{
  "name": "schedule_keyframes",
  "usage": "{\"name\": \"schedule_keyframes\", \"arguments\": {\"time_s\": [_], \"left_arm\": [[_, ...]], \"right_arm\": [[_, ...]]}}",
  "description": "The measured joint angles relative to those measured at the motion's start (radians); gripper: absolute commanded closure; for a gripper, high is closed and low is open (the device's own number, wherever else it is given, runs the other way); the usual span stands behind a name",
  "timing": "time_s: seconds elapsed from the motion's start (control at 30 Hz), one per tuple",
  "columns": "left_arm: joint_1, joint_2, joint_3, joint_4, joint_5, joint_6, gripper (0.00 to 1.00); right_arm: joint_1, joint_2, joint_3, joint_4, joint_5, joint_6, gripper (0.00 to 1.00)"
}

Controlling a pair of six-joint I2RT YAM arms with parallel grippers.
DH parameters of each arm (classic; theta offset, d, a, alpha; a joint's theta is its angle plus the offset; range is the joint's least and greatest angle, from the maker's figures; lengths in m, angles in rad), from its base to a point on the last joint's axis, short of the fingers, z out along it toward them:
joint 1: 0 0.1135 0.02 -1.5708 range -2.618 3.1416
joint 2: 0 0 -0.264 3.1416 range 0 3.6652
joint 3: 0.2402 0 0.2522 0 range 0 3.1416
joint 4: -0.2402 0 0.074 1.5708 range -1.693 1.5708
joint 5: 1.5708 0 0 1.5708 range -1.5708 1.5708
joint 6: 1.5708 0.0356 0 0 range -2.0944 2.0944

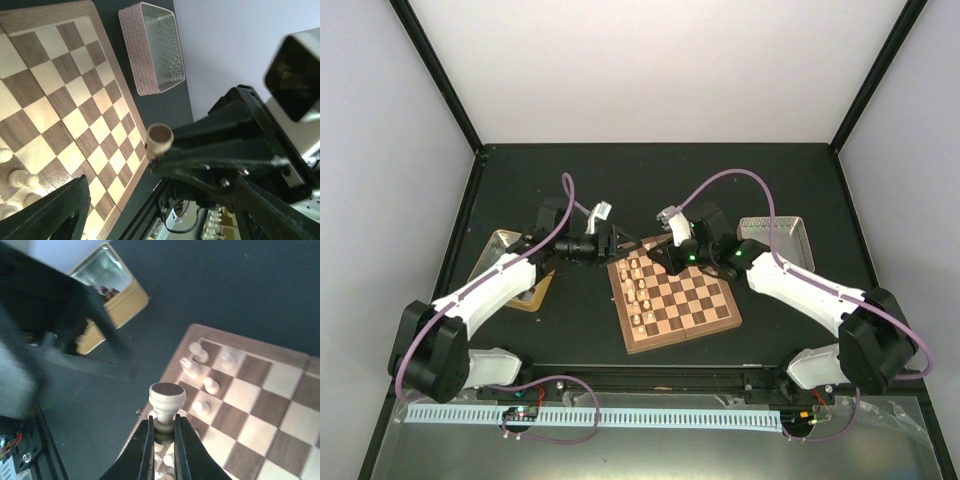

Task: Set up the chess pieces on the board
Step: Place the chess piece on the chessboard.

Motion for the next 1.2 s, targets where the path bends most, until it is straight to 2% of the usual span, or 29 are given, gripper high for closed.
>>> {"name": "schedule_keyframes", "arguments": {"time_s": [0.13, 0.4, 0.5, 0.6, 0.7, 0.87, 0.93, 1.0, 1.13, 1.2], "left_arm": [[-0.007, 0.042, 0.010, 0.026, 0.044, -0.010, 0.31], [-0.010, 0.051, 0.010, 0.041, 0.093, -0.021, 0.62], [-0.011, 0.051, 0.010, 0.047, 0.104, -0.023, 0.70], [-0.011, 0.051, 0.010, 0.048, 0.115, -0.026, 0.69], [-0.011, 0.051, 0.010, 0.048, 0.114, -0.030, 0.53], [-0.010, 0.045, 0.008, 0.053, 0.097, -0.064, 0.38], [-0.010, 0.037, 0.006, 0.072, 0.089, -0.079, 0.36], [-0.010, 0.024, 0.004, 0.089, 0.083, -0.094, 0.40], [-0.010, 0.008, 0.003, 0.107, 0.077, -0.106, 0.59], [-0.010, 0.007, 0.002, 0.106, 0.072, -0.103, 0.65]], "right_arm": [[0.029, 0.014, 0.061, -0.009, -0.040, -0.070, 0.97], [0.040, 0.036, 0.109, -0.063, -0.069, -0.160, 0.97], [0.041, 0.036, 0.112, -0.080, -0.070, -0.174, 0.97], [0.044, 0.036, 0.113, -0.085, -0.070, -0.183, 0.98], [0.045, 0.036, 0.113, -0.087, -0.071, -0.187, 0.98], [0.048, 0.036, 0.113, -0.082, -0.088, -0.193, 0.98], [0.056, 0.036, 0.113, -0.080, -0.100, -0.193, 0.98], [0.063, 0.036, 0.113, -0.077, -0.114, -0.194, 0.98], [0.067, 0.036, 0.113, -0.075, -0.123, -0.194, 0.98], [0.066, 0.036, 0.113, -0.074, -0.124, -0.193, 0.98]]}}
